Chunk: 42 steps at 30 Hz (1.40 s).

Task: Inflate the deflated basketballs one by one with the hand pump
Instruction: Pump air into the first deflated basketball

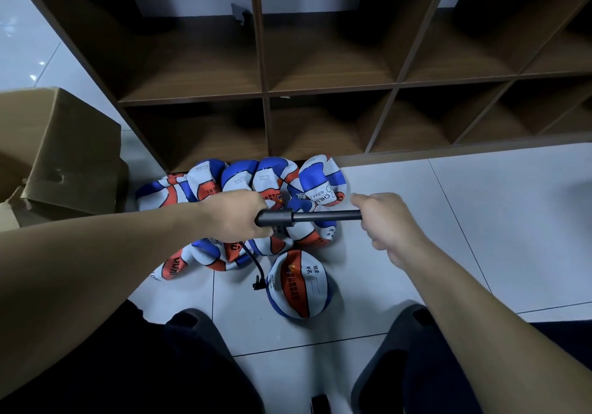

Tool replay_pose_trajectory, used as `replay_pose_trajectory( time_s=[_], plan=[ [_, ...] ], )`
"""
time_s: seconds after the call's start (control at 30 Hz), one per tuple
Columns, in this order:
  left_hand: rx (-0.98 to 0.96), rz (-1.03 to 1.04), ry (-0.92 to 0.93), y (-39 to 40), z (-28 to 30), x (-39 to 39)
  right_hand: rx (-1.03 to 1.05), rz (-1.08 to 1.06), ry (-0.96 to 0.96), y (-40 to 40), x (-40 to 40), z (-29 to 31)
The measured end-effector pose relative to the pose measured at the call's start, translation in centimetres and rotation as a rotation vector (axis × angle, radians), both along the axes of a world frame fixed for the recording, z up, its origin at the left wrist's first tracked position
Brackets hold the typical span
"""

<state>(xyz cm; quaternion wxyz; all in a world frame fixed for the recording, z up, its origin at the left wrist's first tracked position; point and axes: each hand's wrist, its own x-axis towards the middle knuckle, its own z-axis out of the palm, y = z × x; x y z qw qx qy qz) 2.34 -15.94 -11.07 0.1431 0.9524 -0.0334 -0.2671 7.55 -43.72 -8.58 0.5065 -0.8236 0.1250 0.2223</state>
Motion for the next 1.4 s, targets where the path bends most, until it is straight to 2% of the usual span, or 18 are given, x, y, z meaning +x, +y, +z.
replay_pose_trajectory(
  time_s=[0.27,0.63,0.8,0.9,1.07,1.17,1.4],
  plan=[
    [0.05,-0.031,0.006,-1.0,0.6,-0.2,-0.013,0.046,-0.122,3.8,-3.7,-1.9],
    [0.081,-0.038,-0.097,-4.9,2.0,-0.5,0.006,0.018,-0.148,4.9,-4.2,-1.8],
    [0.04,-0.041,-0.126,-5.1,2.1,-0.5,0.011,0.086,-0.161,4.7,-4.1,-0.9],
    [-0.009,-0.043,-0.095,-4.1,1.8,-0.7,-0.055,0.143,-0.155,3.2,-3.1,-0.8],
    [-0.05,0.037,0.012,-0.5,0.7,-0.6,-0.032,-0.054,-0.105,0.1,0.0,-0.7],
    [-0.087,0.051,0.057,0.4,0.3,-0.4,-0.051,-0.076,-0.148,0.0,0.2,-0.9],
    [-0.025,0.028,-0.045,-1.8,0.7,-0.1,-0.166,-0.119,-0.375,2.9,-2.9,-0.1]
  ],
)
